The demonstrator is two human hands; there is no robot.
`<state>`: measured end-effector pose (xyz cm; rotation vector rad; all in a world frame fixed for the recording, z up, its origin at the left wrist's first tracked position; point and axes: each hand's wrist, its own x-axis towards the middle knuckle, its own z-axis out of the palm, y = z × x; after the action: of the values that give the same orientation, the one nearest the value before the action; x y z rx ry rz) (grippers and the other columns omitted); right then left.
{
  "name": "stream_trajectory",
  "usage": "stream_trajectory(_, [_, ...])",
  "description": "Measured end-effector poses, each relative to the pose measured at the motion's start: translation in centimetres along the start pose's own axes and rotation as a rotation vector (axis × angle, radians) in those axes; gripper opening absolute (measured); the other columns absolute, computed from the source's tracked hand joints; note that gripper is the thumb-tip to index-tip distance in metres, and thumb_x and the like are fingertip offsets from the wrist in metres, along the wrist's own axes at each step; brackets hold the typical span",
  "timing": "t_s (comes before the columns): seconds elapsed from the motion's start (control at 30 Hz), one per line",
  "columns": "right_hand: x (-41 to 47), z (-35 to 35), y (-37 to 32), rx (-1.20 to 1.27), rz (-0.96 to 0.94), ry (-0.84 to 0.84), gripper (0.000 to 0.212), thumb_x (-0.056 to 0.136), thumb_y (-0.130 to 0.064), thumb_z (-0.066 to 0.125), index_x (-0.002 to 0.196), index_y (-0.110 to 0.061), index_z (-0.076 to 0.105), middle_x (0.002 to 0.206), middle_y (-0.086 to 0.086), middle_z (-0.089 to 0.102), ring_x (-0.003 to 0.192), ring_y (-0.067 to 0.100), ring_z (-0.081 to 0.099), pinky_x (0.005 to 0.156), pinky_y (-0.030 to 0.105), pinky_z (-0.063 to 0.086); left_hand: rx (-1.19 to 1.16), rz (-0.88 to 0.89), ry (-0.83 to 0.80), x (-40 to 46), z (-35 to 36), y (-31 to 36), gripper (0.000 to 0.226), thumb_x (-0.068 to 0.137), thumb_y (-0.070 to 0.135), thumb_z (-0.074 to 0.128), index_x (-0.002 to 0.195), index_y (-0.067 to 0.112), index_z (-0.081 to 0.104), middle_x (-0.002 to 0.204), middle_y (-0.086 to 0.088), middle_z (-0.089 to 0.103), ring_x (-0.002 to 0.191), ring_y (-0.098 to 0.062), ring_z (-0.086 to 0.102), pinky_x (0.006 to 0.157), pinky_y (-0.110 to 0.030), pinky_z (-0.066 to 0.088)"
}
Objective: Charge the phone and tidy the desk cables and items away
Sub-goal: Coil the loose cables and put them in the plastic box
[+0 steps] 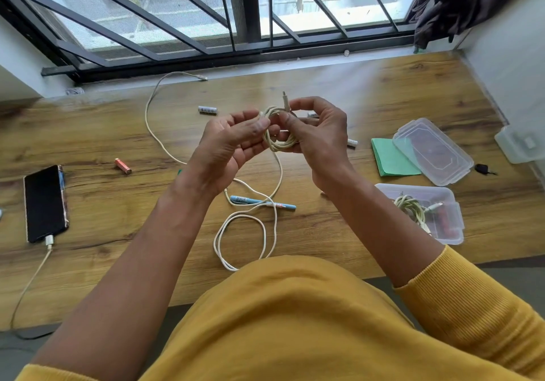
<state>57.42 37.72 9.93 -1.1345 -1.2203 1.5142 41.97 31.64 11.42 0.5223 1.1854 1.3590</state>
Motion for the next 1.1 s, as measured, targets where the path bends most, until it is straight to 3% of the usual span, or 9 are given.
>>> stream_trajectory(0.27, [0.0,0.0,0.5,-0.144,-0.083,0.010,0.020,0.097,-0.014,0.075,0.110,-0.013,0.060,0.083,0.012,0.079,0.071,0.027,0.079,0.058,0.043,0.064,0.195,0.074,0.073,0.1,0.3,0.2,0.039,0.095,0.004,0.076,0.130,-0.005,0.062,0.107,-0.018,0.080,0.093,-0.025,0.080,0.082,-0.033,0.064])
stream_trajectory(0.43, [0.6,0.2,0.6,-0.293,-0.219,0.066,0.015,0.091,-0.020,0.080,0.101,-0.022,0.068,0.098,-0.001,0.074,0.077,0.018,0.076,0.063,0.051,0.064,0.377,0.170,0.123,0.5,0.3,-0.5,0.026,0.098,0.002,0.072,0.122,-0.007,0.070,0.099,-0.023,0.079,0.086,-0.027,0.079,0.080,-0.038,0.066])
stream_trajectory(0.57, [0.7,0.1,0.4,-0.287,-0.228,0.073,0.012,0.087,-0.016,0.084,0.093,-0.020,0.075,0.090,-0.010,0.075,0.078,0.013,0.075,0.067,0.052,0.064,0.629,0.299,0.128,0.7,0.0,-0.5,0.019,0.098,0.002,0.073,0.115,0.006,0.078,0.090,-0.013,0.081,0.082,-0.024,0.080,0.080,-0.042,0.067])
stream_trajectory(0.73, [0.7,-0.2,0.7,-0.302,-0.210,0.066,0.019,0.081,-0.014,0.088,0.092,-0.020,0.073,0.089,-0.004,0.075,0.084,0.016,0.074,0.066,0.049,0.064,0.911,0.401,0.109,0.4,0.3,-0.2,0.027,0.098,0.003,0.070,0.114,0.023,0.078,0.087,0.002,0.080,0.078,-0.008,0.079,0.076,-0.030,0.066])
stream_trajectory(0.87, [0.9,-0.8,0.4,-0.256,-0.042,-0.033,0.048,0.079,-0.011,0.088,0.117,-0.020,0.060,0.105,0.013,0.071,0.090,0.027,0.076,0.065,0.037,0.063,0.906,0.385,0.048,0.7,-0.2,-0.1,0.026,0.099,0.003,0.069,0.112,0.024,0.078,0.090,-0.002,0.080,0.081,-0.014,0.079,0.075,-0.033,0.067])
stream_trajectory(0.97, [1.2,-1.2,0.0,-0.223,0.037,-0.076,0.044,0.081,-0.003,0.086,0.117,-0.011,0.062,0.104,0.015,0.072,0.091,0.030,0.077,0.071,0.041,0.065,0.752,0.314,0.075,0.9,-0.6,-0.4,0.022,0.100,0.004,0.070,0.116,0.014,0.079,0.095,-0.009,0.081,0.086,-0.025,0.080,0.077,-0.043,0.067])
stream_trajectory(1.1, [1.2,-1.9,0.1,-0.185,0.073,-0.126,0.036,0.085,0.000,0.084,0.116,-0.005,0.066,0.096,0.014,0.074,0.086,0.028,0.078,0.075,0.045,0.066,0.559,0.211,0.133,0.8,-0.5,-0.6,0.025,0.100,0.004,0.070,0.125,0.003,0.072,0.098,-0.017,0.080,0.088,-0.030,0.079,0.075,-0.039,0.067])
